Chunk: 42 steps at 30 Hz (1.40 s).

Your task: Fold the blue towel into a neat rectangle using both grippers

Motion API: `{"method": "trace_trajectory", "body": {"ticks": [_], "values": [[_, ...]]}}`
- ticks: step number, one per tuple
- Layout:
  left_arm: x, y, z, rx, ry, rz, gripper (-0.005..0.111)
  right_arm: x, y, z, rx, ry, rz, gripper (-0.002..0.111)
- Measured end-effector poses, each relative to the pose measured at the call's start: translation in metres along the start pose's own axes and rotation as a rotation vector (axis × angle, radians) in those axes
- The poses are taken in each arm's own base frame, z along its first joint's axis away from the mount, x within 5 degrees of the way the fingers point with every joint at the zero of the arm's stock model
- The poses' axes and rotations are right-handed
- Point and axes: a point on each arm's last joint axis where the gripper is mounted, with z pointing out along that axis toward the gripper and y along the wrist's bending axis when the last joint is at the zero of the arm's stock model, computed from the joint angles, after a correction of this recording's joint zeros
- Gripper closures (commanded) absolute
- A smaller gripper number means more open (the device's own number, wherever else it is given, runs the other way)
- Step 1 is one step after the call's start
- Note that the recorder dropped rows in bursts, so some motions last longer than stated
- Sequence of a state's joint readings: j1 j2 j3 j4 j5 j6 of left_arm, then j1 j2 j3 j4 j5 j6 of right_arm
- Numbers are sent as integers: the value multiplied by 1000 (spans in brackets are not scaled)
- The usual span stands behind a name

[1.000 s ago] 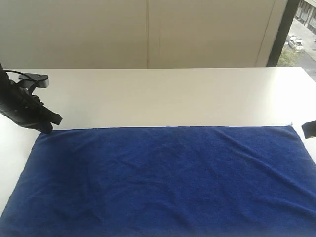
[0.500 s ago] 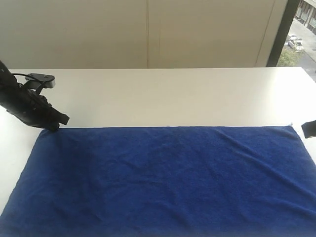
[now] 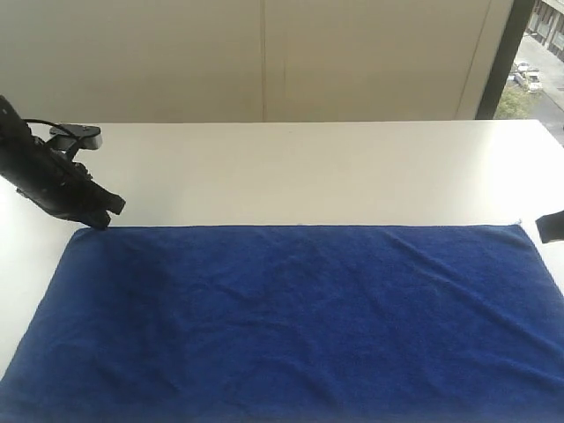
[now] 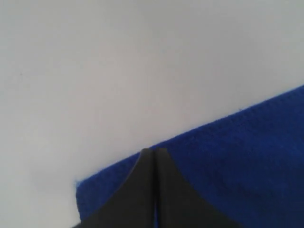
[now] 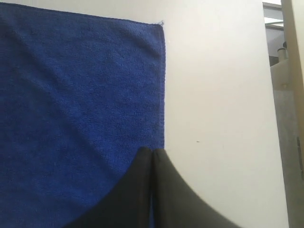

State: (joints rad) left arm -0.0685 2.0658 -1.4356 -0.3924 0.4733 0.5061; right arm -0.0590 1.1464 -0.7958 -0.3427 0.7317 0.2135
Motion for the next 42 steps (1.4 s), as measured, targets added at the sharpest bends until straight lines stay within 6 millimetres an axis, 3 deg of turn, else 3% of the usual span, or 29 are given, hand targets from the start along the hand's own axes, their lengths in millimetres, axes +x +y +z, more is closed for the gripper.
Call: {"method": "trace_trajectory", "body": {"ticks": [3, 6, 7, 10, 13, 14, 16, 19, 20, 21, 23, 26, 29, 37, 42], "values": [[-8, -8, -28, 23, -15, 23, 107, 2, 2, 4, -9, -22, -8, 108], [-18, -29, -96, 31, -97, 96, 107, -4, 4, 13, -5, -48, -42, 108], [-18, -40, -128, 29, -137, 125, 107, -9, 1, 20, 5, -33, -45, 108], [-8, -57, -175, 2, -224, 157, 107, -15, -6, 33, 18, 25, -54, 108], [17, -79, -228, -44, -354, 149, 107, -18, -9, 50, -37, 102, -45, 108], [39, -91, -253, -72, -435, 126, 107, -16, -7, 60, -109, 142, -30, 108], [79, -107, -272, -98, -527, 74, 107, -11, 1, 76, -216, 215, -43, 108], [133, -120, -271, -112, -582, 24, 107, -8, 4, 90, -237, 257, -51, 107], [143, -121, -266, -117, -586, 16, 107, -8, 4, 91, -235, 257, -45, 101], [162, -121, -252, -124, -576, -3, 107, -7, -1, 93, -223, 258, -19, 97], [189, -119, -226, -131, -538, -35, 107, -5, -16, 95, -193, 253, 48, 71], [212, -116, -196, -120, -461, -80, 107, -1, -27, 102, -171, 270, 95, 63], [220, -115, -184, -106, -472, -141, 107, 3, -28, 123, -169, 299, 99, 63], [219, -115, -183, -98, -490, -164, 107, 14, -23, 162, -171, 342, 70, 64], [219, -115, -183, -96, -491, -166, 107, 20, -24, 176, -168, 361, 73, 68]]}}
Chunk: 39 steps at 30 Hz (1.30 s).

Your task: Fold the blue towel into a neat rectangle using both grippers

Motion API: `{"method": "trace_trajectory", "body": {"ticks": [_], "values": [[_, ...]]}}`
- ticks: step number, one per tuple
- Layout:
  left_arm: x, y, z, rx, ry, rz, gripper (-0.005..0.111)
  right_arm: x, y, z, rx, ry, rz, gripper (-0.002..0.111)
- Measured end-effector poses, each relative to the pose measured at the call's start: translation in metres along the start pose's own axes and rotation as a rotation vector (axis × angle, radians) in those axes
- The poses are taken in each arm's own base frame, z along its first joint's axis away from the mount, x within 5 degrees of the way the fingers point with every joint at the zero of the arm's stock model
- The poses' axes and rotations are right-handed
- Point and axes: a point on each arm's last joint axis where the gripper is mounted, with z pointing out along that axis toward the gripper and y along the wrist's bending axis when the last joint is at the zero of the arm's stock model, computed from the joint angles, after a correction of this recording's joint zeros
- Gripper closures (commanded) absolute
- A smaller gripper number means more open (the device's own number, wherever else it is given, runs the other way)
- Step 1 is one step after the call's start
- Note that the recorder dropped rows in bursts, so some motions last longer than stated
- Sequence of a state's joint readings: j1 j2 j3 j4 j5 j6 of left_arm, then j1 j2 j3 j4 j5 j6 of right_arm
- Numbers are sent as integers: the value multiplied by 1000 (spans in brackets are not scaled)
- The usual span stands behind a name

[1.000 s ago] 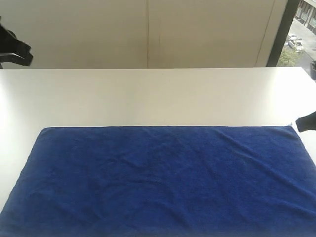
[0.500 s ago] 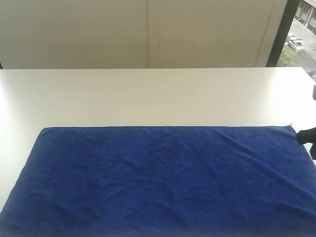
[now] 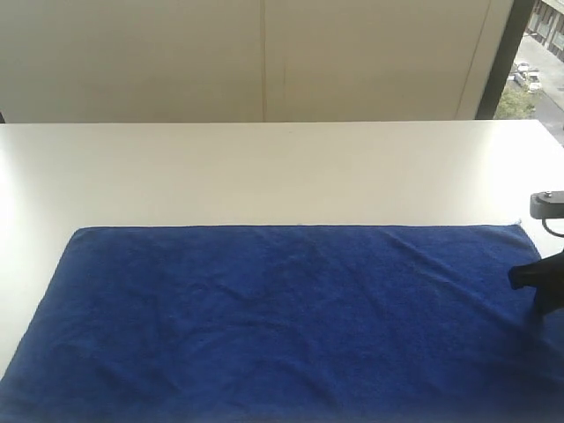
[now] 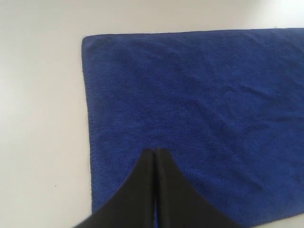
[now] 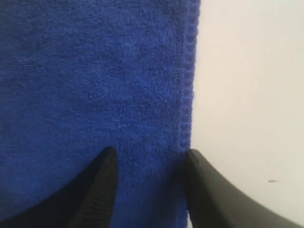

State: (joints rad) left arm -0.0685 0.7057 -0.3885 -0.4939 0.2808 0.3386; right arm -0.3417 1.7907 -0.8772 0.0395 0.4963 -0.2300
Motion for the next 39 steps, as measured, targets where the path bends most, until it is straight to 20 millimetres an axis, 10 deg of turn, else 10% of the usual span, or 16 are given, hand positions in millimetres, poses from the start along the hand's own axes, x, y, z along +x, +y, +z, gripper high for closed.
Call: {"method": "trace_trajectory", "body": {"ticks": [39], "values": [[0, 0, 0, 3, -1, -4, 107, -9, -14, -2, -18, -29, 30, 68]]}}
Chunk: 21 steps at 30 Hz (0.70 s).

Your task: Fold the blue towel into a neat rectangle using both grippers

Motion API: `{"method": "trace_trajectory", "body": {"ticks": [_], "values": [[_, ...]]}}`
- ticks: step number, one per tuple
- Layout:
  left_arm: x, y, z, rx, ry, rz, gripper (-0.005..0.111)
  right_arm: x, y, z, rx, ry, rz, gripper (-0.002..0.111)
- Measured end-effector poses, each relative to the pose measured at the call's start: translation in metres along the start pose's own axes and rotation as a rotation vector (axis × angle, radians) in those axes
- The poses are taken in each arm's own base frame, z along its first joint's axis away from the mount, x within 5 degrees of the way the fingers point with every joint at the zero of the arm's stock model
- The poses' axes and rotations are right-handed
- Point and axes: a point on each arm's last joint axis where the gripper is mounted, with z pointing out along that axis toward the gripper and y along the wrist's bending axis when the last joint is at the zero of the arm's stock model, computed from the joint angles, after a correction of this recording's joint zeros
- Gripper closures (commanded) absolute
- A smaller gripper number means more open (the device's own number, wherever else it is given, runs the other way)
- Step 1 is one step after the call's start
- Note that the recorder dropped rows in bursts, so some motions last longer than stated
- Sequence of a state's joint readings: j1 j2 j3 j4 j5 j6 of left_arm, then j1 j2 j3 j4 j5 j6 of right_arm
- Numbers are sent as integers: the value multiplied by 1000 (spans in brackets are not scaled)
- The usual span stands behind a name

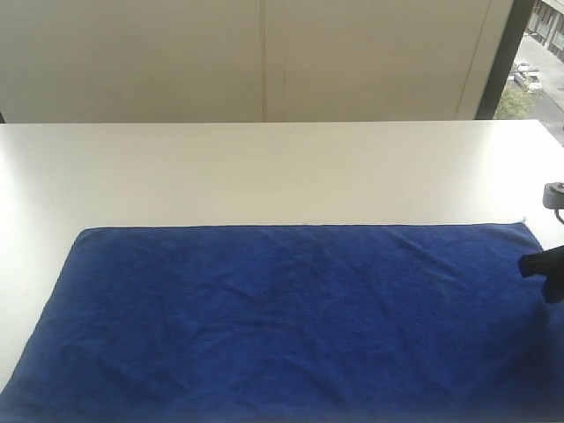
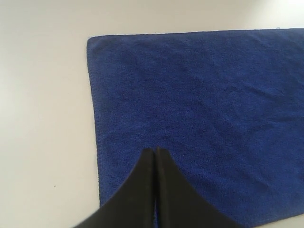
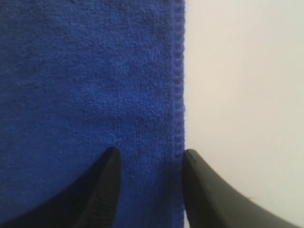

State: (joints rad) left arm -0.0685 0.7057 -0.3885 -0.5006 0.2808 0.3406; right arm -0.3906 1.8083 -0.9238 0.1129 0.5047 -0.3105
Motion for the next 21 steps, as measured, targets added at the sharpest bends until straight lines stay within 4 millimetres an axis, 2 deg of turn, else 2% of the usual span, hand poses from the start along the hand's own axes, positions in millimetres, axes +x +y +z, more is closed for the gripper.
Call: {"method": "trace_trajectory", "body": {"ticks": [8, 16, 21], "values": [[0, 0, 0, 0, 0, 0, 107, 3, -3, 9, -8, 52, -2, 68], [0, 0, 0, 0, 0, 0, 107, 3, -4, 10, -7, 52, 1, 85], [0, 0, 0, 0, 0, 0, 107, 1, -4, 10, -7, 45, 4, 88]]}}
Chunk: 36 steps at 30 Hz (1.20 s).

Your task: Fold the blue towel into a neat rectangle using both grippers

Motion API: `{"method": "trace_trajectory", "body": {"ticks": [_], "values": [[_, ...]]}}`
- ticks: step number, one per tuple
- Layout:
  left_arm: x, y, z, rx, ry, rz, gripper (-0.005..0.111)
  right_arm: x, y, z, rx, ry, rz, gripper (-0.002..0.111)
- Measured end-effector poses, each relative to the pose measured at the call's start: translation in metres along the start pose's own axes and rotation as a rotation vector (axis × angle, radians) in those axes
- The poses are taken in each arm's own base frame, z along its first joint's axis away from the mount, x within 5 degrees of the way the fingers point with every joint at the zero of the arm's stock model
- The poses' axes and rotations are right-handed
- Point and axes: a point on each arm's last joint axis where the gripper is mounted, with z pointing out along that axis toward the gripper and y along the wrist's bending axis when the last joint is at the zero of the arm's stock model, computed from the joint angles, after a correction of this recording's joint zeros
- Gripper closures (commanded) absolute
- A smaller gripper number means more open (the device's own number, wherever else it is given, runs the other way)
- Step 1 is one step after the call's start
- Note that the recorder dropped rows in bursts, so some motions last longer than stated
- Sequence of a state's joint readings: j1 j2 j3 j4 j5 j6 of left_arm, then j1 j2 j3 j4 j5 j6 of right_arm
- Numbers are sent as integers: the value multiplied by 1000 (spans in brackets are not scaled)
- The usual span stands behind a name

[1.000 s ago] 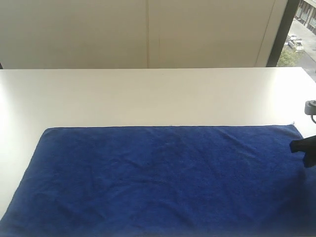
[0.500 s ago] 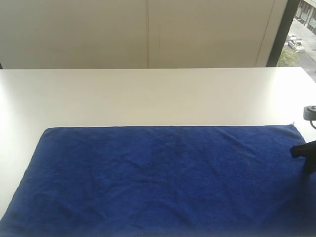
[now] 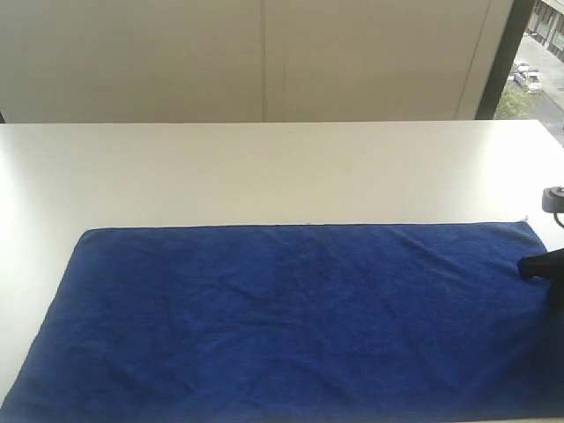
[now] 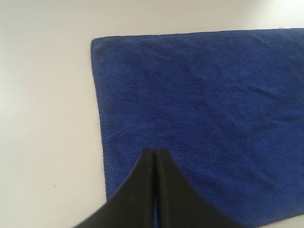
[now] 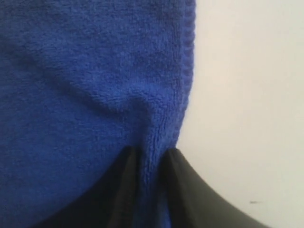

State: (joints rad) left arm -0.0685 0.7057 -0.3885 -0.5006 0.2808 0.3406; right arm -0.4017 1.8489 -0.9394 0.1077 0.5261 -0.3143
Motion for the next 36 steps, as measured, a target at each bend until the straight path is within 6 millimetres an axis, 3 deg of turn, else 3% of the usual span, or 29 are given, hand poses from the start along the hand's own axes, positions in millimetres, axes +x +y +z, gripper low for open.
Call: {"method": "trace_trajectory", "body": {"ticks": [9, 18, 30, 36], "values": [[0, 0, 0, 2, -1, -3, 107, -5, 1, -3, -19, 14, 16, 88], [0, 0, 0, 2, -1, -5, 107, -10, 11, -22, -51, -38, 13, 105], [0, -1, 0, 8, -4, -18, 107, -30, 73, -37, -117, -55, -193, 108], [-1, -1, 0, 11, -6, -23, 107, -42, 132, -52, -184, -106, -328, 108]]}}
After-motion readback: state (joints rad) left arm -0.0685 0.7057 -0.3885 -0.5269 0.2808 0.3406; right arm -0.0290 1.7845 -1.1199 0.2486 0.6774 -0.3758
